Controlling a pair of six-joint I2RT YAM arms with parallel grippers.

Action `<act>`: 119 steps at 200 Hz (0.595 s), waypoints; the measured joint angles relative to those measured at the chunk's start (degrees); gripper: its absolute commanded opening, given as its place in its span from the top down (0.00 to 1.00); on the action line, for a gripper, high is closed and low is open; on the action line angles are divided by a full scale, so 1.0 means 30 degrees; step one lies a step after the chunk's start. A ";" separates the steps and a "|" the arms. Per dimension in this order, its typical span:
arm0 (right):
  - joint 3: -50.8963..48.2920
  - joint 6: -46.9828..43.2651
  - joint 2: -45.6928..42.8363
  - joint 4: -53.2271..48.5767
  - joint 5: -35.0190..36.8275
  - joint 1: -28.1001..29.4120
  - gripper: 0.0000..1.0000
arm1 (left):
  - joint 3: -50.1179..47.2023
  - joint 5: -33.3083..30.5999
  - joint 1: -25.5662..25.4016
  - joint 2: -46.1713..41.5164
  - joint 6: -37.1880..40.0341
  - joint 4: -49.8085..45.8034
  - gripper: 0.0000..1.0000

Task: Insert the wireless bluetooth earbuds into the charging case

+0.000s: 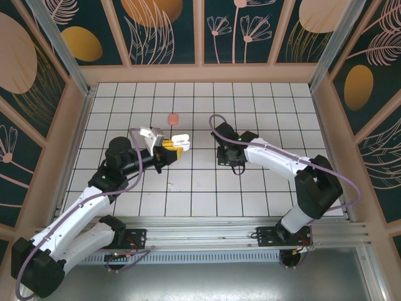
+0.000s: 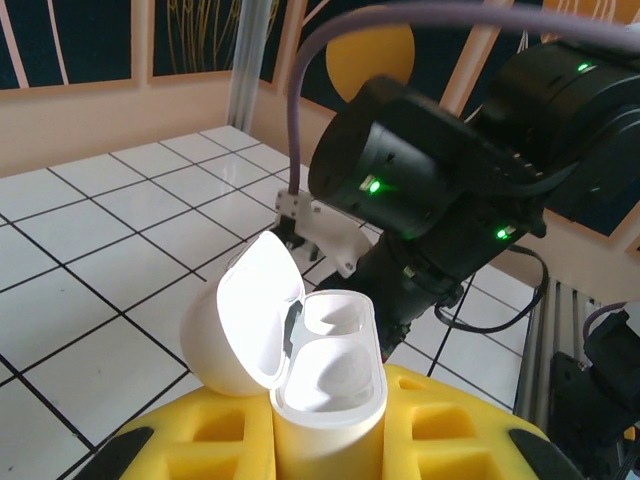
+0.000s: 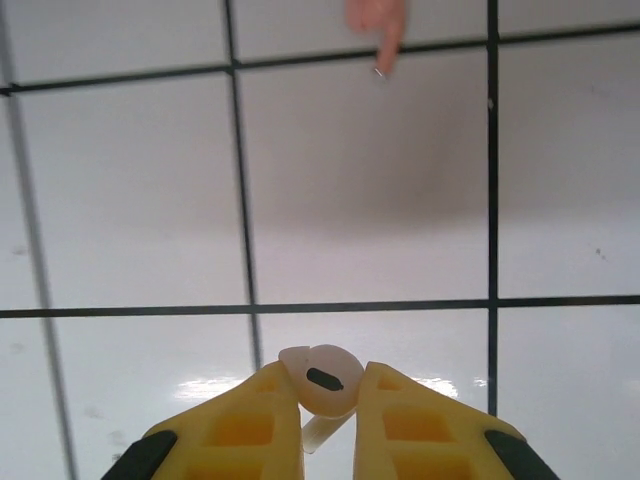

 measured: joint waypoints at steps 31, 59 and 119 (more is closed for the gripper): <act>0.1268 -0.0328 -0.1195 -0.0561 0.1005 0.0831 0.87 | -0.0044 0.0175 0.0000 0.0189 -0.0372 0.0364 1.00; 0.2244 -0.0758 -0.2783 -0.0641 0.1851 0.1603 0.87 | -0.0051 0.0306 0.0000 0.0262 -0.0794 0.0852 1.00; 0.4284 -0.2295 -0.4459 -0.0160 0.4269 0.3606 0.87 | -0.0182 0.0525 0.0000 0.0554 -0.1231 0.1450 1.00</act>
